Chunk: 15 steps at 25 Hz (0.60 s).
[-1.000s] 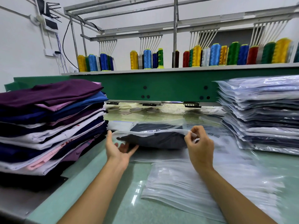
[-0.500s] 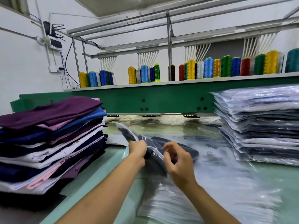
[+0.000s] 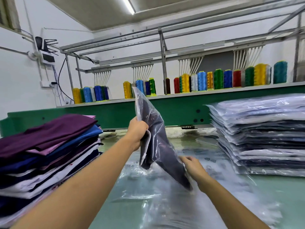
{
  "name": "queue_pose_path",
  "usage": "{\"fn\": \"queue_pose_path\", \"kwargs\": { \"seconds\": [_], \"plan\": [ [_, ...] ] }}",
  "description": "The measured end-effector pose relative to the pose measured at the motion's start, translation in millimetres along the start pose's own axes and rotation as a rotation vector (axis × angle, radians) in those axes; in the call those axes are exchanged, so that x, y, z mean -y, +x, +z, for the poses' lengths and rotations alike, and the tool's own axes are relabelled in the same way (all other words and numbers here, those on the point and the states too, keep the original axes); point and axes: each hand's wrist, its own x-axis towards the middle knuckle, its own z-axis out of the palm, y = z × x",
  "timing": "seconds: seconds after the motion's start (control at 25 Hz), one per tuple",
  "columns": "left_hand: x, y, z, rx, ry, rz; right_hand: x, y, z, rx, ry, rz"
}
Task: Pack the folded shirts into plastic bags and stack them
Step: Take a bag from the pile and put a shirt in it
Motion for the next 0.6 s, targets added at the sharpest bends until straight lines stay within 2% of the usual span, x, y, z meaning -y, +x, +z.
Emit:
{"fn": "queue_pose_path", "kwargs": {
  "seconds": [0.08, 0.2, 0.36, 0.44, 0.52, 0.6],
  "plan": [
    [-21.0, 5.2, 3.2, 0.027, -0.034, 0.032, 1.7, -1.0, -3.7, 0.161, 0.079, 0.069],
    [-46.7, 6.1, 8.2, 0.054, -0.059, 0.072, 3.0, 7.0, -4.0, 0.237, 0.162, 0.079],
    [-65.0, 9.5, 6.1, 0.04, 0.008, 0.105, 28.1, 8.5, -4.5, 0.304, 0.593, 0.157],
    [-66.6, 18.3, -0.4, -0.001, 0.036, 0.119, 50.1, 3.8, -8.3, 0.292, 0.705, 0.135],
    [-64.8, 28.0, -9.8, -0.076, 0.084, 0.14, 66.4, 6.1, -16.6, 0.306, 0.64, 0.0],
    [-61.9, 39.9, -21.2, -0.136, 0.151, 0.17, 83.4, 9.1, -30.2, 0.24, 0.451, -0.152]
  ]
}}
